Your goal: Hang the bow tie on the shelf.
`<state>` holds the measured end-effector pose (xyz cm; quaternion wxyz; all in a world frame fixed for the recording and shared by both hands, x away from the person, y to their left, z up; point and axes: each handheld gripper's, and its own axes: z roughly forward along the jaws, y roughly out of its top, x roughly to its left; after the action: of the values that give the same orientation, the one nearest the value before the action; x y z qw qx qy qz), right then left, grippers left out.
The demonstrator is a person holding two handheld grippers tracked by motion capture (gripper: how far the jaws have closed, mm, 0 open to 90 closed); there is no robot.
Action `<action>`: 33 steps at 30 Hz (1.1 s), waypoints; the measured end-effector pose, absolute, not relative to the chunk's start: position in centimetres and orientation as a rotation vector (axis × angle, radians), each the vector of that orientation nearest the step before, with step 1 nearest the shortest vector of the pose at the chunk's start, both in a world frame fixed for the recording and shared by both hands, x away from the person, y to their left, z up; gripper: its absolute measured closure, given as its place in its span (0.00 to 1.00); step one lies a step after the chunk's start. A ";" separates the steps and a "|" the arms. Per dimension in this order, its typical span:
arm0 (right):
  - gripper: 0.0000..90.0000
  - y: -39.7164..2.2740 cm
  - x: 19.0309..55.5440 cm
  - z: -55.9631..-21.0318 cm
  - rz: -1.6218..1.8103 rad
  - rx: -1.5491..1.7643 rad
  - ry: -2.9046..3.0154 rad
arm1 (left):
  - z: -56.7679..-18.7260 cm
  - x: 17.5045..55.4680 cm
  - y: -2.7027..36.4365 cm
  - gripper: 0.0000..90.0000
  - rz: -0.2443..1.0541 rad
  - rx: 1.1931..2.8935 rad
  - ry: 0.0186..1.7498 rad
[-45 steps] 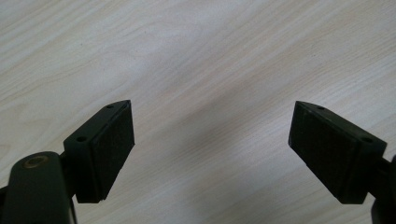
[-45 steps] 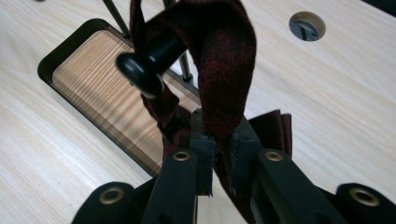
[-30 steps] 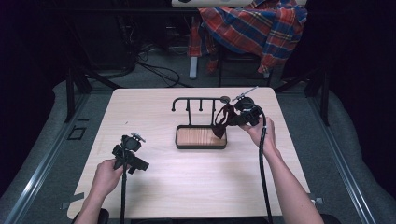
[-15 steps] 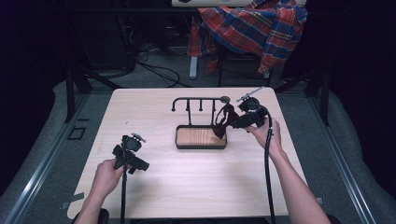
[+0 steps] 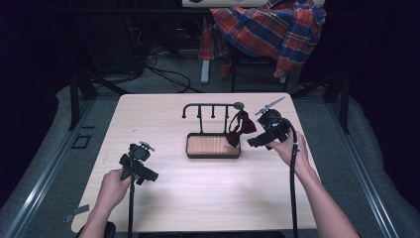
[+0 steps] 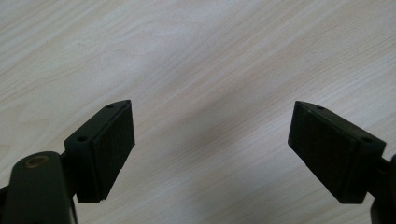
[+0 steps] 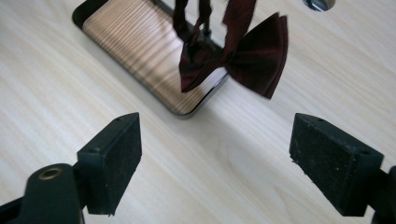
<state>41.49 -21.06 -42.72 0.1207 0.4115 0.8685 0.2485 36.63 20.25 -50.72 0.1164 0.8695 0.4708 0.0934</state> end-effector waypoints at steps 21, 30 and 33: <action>0.09 -21.1 36.8 -43.9 0.680 1.118 2.629 | -50.7 36.6 20.2 0.16 0.273 2.541 1.376; 0.03 -21.4 35.2 -45.5 0.644 1.106 2.673 | -50.7 36.6 20.2 0.16 0.270 2.545 1.377; 0.03 -21.6 34.4 -46.3 0.619 1.109 2.687 | -50.7 36.6 20.2 0.16 0.273 2.543 1.377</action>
<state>34.41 -21.60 -46.32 0.0847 0.3719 0.9008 0.2077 36.62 20.22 -50.73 0.1179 0.8693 0.4708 0.0932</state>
